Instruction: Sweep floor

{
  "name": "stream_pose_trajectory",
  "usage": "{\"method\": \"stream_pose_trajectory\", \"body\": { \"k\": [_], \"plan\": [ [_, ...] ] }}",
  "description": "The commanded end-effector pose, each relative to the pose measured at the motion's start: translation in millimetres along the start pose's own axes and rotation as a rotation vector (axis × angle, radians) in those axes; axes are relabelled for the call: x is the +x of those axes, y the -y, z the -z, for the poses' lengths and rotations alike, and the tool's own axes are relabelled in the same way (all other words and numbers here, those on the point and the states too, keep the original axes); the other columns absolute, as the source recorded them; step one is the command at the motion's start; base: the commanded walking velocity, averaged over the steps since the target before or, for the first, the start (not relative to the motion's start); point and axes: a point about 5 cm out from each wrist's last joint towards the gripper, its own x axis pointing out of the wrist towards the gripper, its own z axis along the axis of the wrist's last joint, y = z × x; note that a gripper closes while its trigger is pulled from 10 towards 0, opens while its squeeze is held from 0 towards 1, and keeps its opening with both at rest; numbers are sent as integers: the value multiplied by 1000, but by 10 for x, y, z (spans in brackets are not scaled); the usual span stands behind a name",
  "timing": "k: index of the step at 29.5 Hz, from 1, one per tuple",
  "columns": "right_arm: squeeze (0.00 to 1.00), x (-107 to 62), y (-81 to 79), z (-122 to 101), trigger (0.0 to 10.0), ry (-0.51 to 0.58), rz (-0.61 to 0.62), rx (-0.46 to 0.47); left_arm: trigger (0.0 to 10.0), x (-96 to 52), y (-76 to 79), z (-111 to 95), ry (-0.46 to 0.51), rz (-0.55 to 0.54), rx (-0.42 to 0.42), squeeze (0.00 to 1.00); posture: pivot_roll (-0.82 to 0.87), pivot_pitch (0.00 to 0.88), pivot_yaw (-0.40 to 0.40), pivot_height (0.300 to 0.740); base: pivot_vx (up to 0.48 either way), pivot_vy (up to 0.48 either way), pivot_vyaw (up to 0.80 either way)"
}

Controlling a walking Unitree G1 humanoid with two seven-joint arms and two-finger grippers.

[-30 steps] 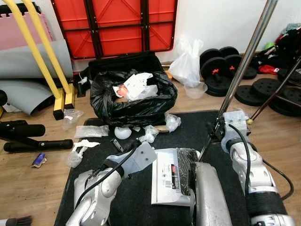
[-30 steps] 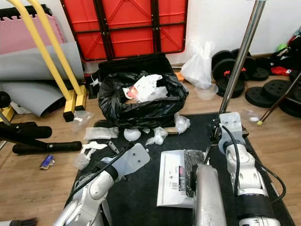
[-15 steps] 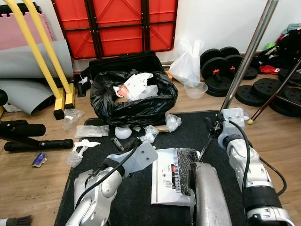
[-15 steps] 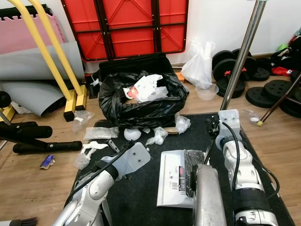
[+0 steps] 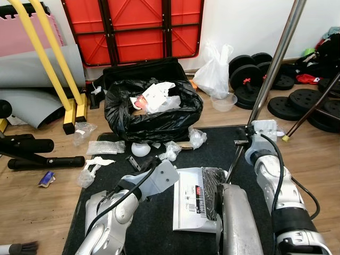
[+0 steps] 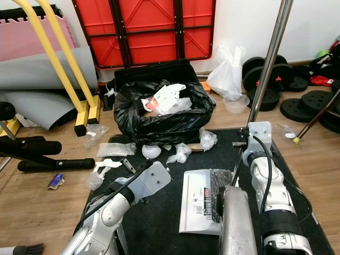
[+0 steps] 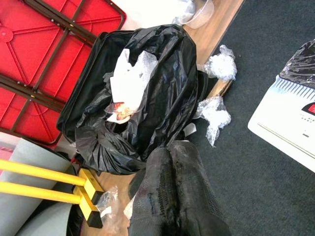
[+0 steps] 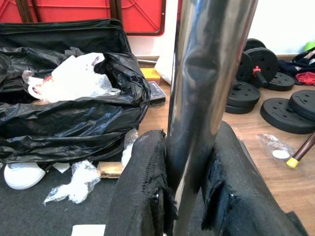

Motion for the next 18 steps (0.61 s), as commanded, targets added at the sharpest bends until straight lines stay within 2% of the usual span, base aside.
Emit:
{"method": "stream_pose_trajectory", "body": {
  "k": [1, 3, 4, 5, 6, 8, 9, 10, 11, 13, 14, 15, 17, 18],
  "plan": [
    [0, 10, 31, -26, 0, 21, 16, -5, 10000, 3, -10, 10, -6, -5, 6, 0, -112, 0, -7, 350, 0, 0, 0],
    [0, 12, 34, -36, 0, 34, 16, 12, 10000, 3, -27, 2, 3, -11, -3, 0, -112, 0, -7, 350, 0, 0, 0],
    [0, 16, 39, -59, 0, 51, 16, 46, 10000, -2, -73, -10, 16, -31, -66, 0, -116, 0, -7, 350, 0, 0, 0],
    [0, 16, 39, -59, 0, 51, 16, 46, 10000, -2, -73, -10, 16, -31, -66, 0, -116, 0, -7, 350, 0, 0, 0],
    [0, 23, 51, -81, 0, 68, 21, 86, 10000, -7, -161, -10, 15, -78, -139, 0, -119, 0, -10, 350, 0, 0, 0],
    [0, 54, 114, -86, 0, 64, 55, 211, 10000, -32, -473, 14, 17, -244, -381, 0, -118, 0, -14, 350, 0, 0, 0],
    [0, 72, 138, -84, 4000, 53, 73, 271, 10000, -58, -620, 56, 12, -338, -528, 0, -118, 0, -14, 350, 0, 0, 0],
    [0, 72, 138, -84, 4000, 53, 73, 271, 10000, -58, -620, 56, 12, -338, -528, 0, -118, 0, -14, 350, 0, 0, 0],
    [0, 82, 149, -81, 4000, 44, 82, 307, 10000, -80, -697, 89, 10, -393, -621, 0, -118, 0, -14, 350, 0, 0, 0],
    [0, 82, 149, -81, 4000, 44, 82, 307, 10000, -80, -697, 89, 10, -393, -621, 0, -118, 0, -14, 350, 0, 0, 0],
    [0, 96, 163, -90, 10000, 43, 90, 347, 10000, -107, -759, 137, -4, -452, -702, 0, -117, 0, -12, 350, 0, 0, 0],
    [0, 110, 189, -118, 10000, 50, 90, 400, 10000, -139, -811, 199, -10, -516, -793, 0, -118, 0, -14, 350, 0, 0, 0],
    [0, 130, 240, -170, 10000, 75, 86, 500, 10000, -171, -800, 277, 10, -522, -965, 0, -118, 0, -15, 355, 0, 0, 0],
    [0, 130, 240, -170, 10000, 75, 86, 500, 10000, -171, -800, 277, 10, -522, -965, 0, -118, 0, -15, 355, 0, 0, 0]
  ]
}}
